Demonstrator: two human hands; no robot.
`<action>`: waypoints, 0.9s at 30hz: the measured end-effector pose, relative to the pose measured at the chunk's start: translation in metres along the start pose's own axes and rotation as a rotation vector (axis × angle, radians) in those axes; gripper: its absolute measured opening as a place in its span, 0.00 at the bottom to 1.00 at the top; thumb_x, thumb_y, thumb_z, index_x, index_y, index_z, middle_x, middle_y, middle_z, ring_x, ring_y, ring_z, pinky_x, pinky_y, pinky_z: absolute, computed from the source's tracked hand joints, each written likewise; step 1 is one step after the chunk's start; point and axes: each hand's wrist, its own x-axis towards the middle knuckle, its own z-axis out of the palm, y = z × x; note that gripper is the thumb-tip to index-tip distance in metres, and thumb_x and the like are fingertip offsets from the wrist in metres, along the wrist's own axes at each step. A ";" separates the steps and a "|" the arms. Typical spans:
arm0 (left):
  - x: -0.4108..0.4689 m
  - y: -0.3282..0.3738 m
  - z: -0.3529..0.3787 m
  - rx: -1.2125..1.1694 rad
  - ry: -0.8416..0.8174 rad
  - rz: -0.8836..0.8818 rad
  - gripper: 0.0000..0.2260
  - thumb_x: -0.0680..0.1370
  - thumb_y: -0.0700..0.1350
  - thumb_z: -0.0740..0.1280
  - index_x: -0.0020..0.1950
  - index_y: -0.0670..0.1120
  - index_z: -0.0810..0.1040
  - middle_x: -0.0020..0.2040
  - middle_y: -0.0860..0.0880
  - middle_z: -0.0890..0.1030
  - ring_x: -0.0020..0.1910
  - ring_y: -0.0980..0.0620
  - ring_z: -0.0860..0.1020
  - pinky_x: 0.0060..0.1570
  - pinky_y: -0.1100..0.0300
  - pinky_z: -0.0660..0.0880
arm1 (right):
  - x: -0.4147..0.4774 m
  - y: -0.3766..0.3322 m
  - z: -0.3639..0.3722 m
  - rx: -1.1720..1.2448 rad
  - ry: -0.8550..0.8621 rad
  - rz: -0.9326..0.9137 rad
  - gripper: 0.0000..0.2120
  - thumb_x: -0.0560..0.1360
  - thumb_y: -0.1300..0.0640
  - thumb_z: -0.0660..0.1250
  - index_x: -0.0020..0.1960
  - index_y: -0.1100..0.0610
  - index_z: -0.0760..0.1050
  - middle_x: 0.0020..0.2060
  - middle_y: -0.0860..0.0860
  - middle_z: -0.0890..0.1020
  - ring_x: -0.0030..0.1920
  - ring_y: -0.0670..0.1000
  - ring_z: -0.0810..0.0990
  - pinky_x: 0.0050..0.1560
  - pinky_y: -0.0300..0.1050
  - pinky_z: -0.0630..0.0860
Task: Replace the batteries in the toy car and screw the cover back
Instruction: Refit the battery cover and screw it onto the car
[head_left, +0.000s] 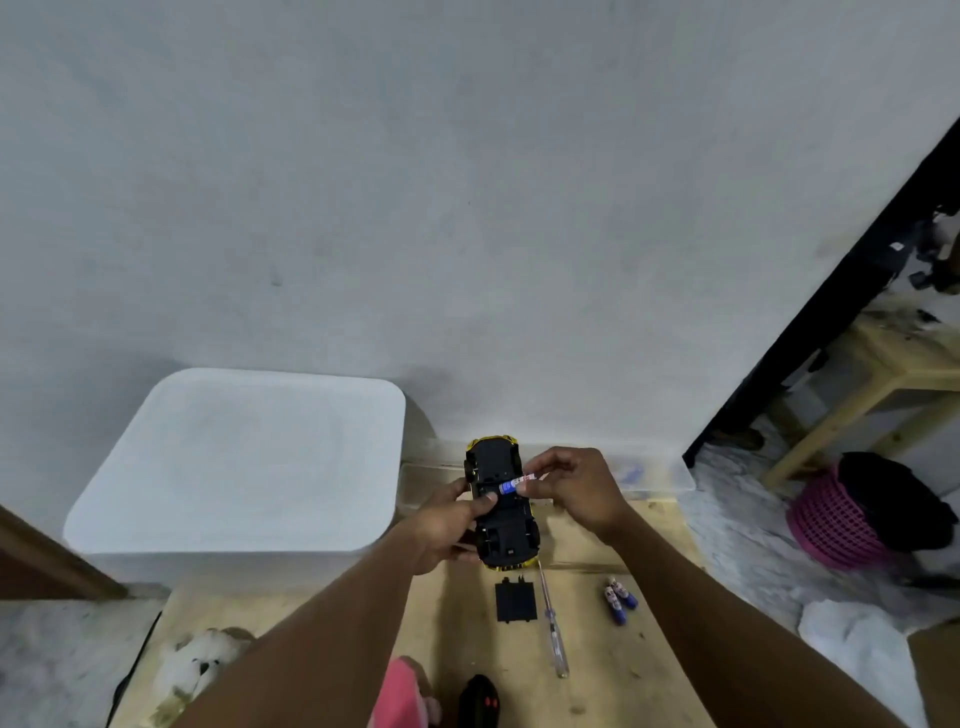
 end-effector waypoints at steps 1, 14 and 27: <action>0.001 -0.002 -0.001 0.011 0.008 0.002 0.18 0.80 0.51 0.67 0.70 0.56 0.69 0.54 0.46 0.84 0.43 0.46 0.84 0.35 0.57 0.78 | 0.000 0.004 0.002 -0.040 0.008 -0.039 0.09 0.65 0.65 0.81 0.43 0.61 0.84 0.34 0.62 0.82 0.31 0.51 0.74 0.34 0.42 0.73; 0.008 -0.006 0.008 0.045 0.029 -0.008 0.12 0.82 0.53 0.63 0.64 0.53 0.74 0.53 0.46 0.84 0.47 0.45 0.84 0.51 0.46 0.80 | -0.004 0.031 0.032 -0.215 0.275 -0.100 0.07 0.68 0.52 0.79 0.42 0.53 0.85 0.38 0.44 0.82 0.38 0.39 0.79 0.38 0.31 0.71; 0.012 -0.001 0.000 0.076 0.039 -0.008 0.12 0.83 0.52 0.62 0.66 0.56 0.71 0.52 0.46 0.85 0.43 0.47 0.83 0.37 0.56 0.77 | 0.001 0.017 0.032 0.278 0.083 0.296 0.19 0.75 0.58 0.74 0.63 0.53 0.72 0.53 0.54 0.82 0.49 0.50 0.83 0.40 0.46 0.80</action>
